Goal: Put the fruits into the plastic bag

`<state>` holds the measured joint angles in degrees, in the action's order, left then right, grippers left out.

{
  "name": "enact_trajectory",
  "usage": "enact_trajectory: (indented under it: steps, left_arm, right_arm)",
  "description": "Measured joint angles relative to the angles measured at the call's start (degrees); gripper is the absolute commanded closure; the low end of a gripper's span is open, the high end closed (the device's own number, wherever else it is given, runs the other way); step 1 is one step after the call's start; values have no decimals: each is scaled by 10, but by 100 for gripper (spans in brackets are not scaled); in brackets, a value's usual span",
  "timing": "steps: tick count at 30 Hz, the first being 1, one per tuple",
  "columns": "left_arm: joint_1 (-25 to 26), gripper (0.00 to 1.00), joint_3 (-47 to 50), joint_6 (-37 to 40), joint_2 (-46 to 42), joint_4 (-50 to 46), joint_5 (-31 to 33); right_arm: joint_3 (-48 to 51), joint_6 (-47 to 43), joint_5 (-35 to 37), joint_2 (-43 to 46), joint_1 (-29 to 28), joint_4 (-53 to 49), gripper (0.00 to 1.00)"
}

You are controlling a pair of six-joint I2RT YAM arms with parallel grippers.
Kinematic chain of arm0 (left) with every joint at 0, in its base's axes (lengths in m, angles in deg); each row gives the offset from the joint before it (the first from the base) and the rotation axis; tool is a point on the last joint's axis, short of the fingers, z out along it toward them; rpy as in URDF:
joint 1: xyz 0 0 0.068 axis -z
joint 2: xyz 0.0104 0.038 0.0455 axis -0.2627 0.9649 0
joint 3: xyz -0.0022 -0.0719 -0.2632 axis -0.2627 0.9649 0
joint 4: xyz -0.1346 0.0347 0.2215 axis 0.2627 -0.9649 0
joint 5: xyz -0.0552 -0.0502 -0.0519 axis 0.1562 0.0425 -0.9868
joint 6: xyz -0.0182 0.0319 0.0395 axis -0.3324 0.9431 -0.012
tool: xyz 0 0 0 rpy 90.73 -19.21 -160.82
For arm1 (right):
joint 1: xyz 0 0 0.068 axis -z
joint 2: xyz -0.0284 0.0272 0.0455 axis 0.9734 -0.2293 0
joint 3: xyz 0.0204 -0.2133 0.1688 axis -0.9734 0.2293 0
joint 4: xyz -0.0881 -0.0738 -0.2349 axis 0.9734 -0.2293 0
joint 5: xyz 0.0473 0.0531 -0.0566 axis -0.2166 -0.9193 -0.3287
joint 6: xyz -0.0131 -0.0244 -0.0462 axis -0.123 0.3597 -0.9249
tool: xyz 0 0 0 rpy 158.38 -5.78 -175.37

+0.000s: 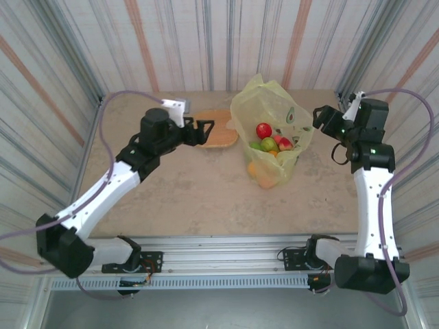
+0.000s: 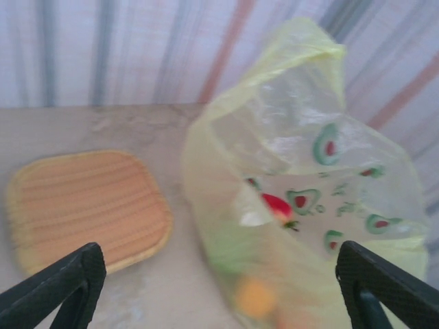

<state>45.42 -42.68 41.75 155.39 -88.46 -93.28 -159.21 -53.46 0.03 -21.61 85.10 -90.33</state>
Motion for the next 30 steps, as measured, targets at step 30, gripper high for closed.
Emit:
enact_trajectory:
  steps: [30]
  left_arm:
    - [-165, 1, 327, 179, -13, 181, 294]
  right_arm:
    - [489, -35, 328, -5, -55, 425, 1]
